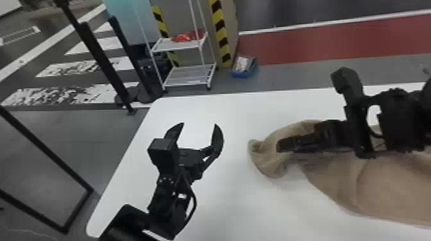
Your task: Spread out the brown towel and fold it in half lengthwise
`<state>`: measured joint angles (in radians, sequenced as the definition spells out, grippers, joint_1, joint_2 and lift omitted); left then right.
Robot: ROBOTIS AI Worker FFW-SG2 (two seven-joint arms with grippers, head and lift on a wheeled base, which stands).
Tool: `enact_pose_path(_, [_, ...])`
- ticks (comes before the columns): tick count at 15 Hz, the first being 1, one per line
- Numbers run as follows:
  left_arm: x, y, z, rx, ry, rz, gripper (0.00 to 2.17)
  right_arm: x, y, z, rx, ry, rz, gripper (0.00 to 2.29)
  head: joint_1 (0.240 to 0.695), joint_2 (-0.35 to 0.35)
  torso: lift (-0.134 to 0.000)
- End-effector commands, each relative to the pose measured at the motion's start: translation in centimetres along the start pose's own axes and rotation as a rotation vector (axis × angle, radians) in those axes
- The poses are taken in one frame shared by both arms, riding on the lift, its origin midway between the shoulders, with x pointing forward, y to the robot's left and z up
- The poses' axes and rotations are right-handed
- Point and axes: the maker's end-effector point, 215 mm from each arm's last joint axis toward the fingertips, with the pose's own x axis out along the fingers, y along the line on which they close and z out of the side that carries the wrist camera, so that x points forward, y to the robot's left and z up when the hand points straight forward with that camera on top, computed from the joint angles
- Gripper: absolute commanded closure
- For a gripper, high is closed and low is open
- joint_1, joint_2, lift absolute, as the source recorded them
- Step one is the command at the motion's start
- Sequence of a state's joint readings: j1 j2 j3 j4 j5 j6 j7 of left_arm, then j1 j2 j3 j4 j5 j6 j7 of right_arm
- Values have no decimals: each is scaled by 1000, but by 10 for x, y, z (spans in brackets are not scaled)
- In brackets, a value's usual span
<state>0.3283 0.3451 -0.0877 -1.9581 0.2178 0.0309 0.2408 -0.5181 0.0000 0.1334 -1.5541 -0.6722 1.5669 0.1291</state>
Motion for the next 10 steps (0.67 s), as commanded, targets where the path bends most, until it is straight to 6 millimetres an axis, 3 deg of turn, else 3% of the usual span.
enact_pose_path(1, [0,-1,0,-2,-1,-1,83,-18,5,21,-4,-57,18,53,695,315,-125])
enact_pose_path(4, [0,-1,0,2,1,0,83,-27,0,23,-28,-95,-17,53,695,304,-125])
enact_pose_path(6, [0,-1,0,0,-1,1,83,-32,-19,16,-48,-110,-87,43,695,296,-125])
enact_pose_path(9, [-1,-2,-3,0,4,0,83,-22,-41,-18,-54,-63,-131,63,695,281,-125])
enact_pose_path(10, [-1,-4,-3,-1,5,-4,83,-19,-60,-25,-74,-50,-175,87,695,278,-125])
